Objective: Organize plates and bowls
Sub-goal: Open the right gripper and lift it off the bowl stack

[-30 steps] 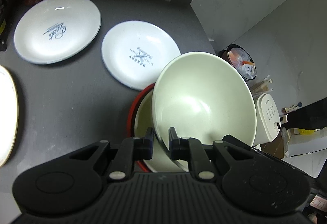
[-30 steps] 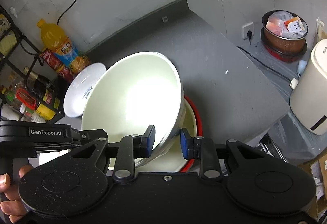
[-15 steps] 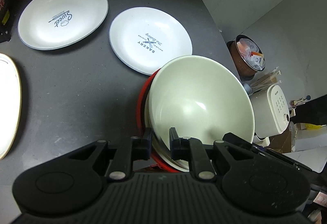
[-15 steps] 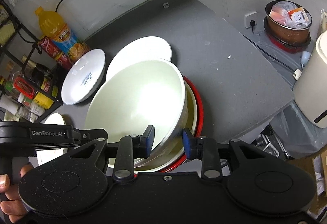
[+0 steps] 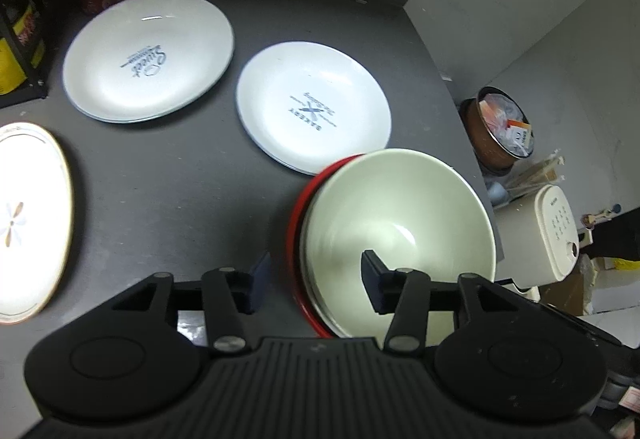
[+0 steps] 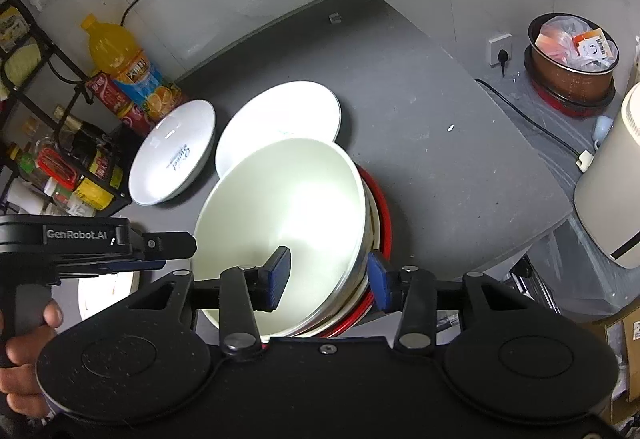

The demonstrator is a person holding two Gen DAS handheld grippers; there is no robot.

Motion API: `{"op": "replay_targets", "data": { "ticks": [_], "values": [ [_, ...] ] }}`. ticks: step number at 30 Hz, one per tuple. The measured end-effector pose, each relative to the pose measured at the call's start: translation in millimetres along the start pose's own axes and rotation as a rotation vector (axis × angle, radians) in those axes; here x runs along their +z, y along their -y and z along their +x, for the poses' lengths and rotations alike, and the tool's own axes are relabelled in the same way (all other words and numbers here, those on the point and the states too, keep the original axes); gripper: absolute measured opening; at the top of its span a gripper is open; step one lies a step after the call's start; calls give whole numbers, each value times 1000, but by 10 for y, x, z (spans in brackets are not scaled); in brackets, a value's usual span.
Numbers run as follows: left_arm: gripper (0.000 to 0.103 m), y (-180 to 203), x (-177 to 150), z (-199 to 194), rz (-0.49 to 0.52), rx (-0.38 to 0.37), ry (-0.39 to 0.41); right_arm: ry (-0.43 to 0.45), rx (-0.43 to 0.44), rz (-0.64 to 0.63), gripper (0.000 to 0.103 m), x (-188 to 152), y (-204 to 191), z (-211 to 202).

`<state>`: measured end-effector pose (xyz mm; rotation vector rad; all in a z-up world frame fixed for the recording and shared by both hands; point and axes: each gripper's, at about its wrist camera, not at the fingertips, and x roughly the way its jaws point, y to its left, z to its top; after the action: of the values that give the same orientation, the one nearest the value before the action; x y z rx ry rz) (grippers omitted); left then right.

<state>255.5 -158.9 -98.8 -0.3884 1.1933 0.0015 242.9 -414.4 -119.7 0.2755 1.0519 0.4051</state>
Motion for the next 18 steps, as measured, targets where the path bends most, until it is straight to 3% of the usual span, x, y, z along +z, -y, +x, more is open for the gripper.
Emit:
{"op": "replay_targets", "data": {
  "ticks": [4, 6, 11, 18],
  "values": [
    [58, -18, 5, -23, -21, 29, 11, 26, 10, -11, 42, 50, 33, -51],
    [60, -29, 1, -45, -33, 43, 22, 29, 21, -22, 32, 74, 45, -32],
    [63, -33, -14, -108, -56, 75, 37, 12, 15, -39, 23, 92, 123, 62],
    [65, -104, -92, -219, -94, 129, 58, -21, 62, -62, 30, 163, 135, 9]
  ]
}}
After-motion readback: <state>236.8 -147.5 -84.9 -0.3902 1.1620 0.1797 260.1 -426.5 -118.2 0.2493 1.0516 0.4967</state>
